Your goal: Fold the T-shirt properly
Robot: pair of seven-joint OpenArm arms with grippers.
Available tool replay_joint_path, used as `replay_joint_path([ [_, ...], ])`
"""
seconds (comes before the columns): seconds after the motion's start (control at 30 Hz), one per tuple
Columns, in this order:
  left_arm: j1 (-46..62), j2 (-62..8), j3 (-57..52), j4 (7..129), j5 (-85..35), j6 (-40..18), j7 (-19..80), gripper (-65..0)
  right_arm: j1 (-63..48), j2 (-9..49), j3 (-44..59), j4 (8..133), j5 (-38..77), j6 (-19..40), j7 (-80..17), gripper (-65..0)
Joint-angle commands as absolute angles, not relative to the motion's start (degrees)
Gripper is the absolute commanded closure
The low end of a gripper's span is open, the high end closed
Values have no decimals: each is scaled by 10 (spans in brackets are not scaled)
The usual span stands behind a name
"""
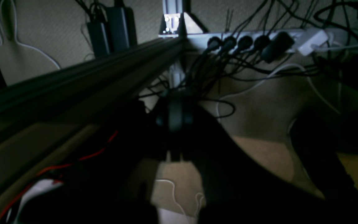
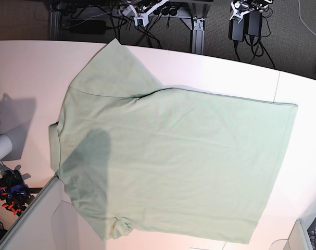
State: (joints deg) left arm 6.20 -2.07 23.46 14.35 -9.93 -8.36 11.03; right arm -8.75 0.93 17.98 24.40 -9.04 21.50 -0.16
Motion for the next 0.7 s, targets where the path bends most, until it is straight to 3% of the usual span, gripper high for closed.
replay_joint_path([
  [0.0, 66, -21, 236, 147, -100, -80, 107, -30, -90, 11, 179, 248, -90, 223, 4, 0],
  [0.67, 137, -42, 235, 251, -111, -80, 77, -30, -121, 13, 179, 271, -90, 223, 4, 0],
])
